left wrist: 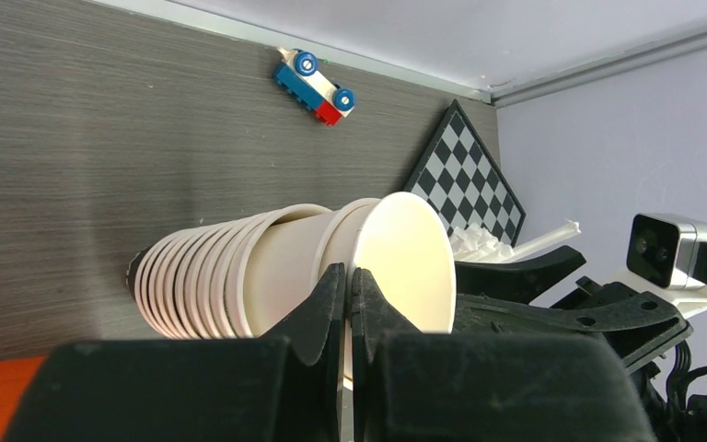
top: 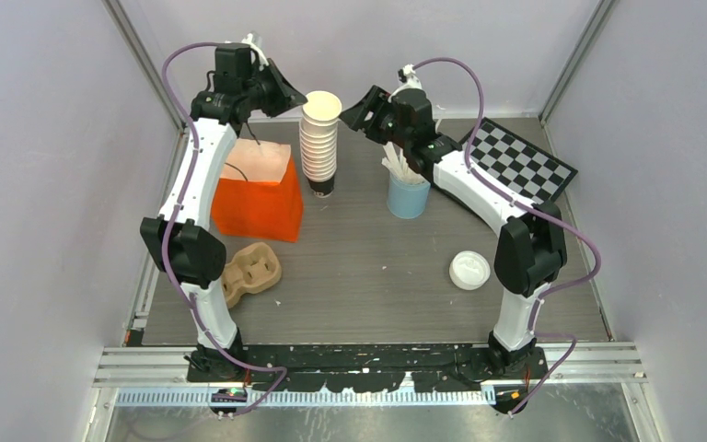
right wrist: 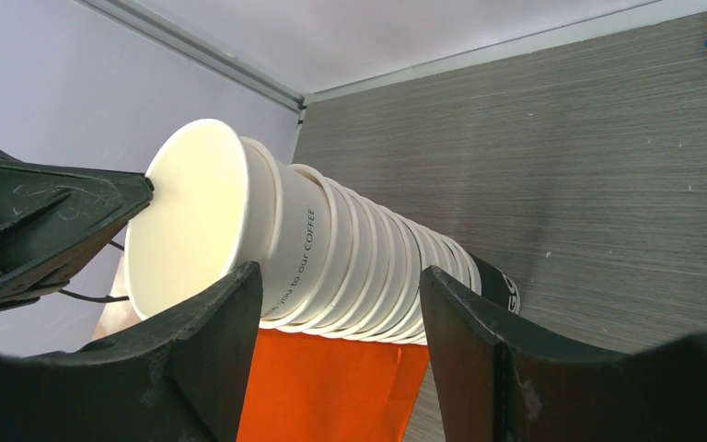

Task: Pack the takeout coffee

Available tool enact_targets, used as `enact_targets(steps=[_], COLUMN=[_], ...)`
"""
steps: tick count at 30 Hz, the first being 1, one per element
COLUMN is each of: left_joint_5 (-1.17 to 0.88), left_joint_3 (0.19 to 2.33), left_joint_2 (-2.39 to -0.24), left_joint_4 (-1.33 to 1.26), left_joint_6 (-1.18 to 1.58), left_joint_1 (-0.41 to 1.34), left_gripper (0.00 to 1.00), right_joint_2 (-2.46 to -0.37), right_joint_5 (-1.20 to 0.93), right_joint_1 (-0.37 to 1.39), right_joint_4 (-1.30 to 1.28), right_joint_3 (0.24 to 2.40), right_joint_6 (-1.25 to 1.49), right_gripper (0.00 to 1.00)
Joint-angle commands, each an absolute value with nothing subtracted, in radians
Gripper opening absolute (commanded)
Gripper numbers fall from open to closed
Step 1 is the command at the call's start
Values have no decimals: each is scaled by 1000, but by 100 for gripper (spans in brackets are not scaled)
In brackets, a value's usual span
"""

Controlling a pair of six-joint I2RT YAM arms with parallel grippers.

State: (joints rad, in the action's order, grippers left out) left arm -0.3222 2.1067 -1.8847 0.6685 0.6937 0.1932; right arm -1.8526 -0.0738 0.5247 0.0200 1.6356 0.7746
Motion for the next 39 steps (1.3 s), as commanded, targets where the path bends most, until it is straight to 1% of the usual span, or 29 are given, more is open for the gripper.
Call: enact_targets(steps=[1, 11, 20, 24, 29, 39], left_joint_5=[-373, -388, -372, -444, -409, -446], left_joint_3=[2120, 2112, 2125, 2080, 2059, 2031], left_joint_2=[-1865, -1851, -1851, -1840, -1816, -1818], left_joint_4=[598, 594, 646, 573, 541, 512], left_joint_6=[728, 743, 714, 802, 840, 870], left_joint_1=[190, 187, 186, 173, 156, 140], left_gripper=[0, 0, 0, 0, 0, 0], right_joint_2=[-1862, -1868, -1874, -1880, -1885, -1896], right_joint_5=[-88, -105, -108, -107, -97, -75], right_joint_1=[528, 527, 534, 539, 546, 556], right_joint_4=[-23, -55, -91, -109, -137, -184], right_joint_3=[1682, 1718, 1761, 1769, 1767, 1791], right_joint_6=[768, 750, 724, 714, 698, 668], right_gripper=[67, 67, 67, 67, 67, 67])
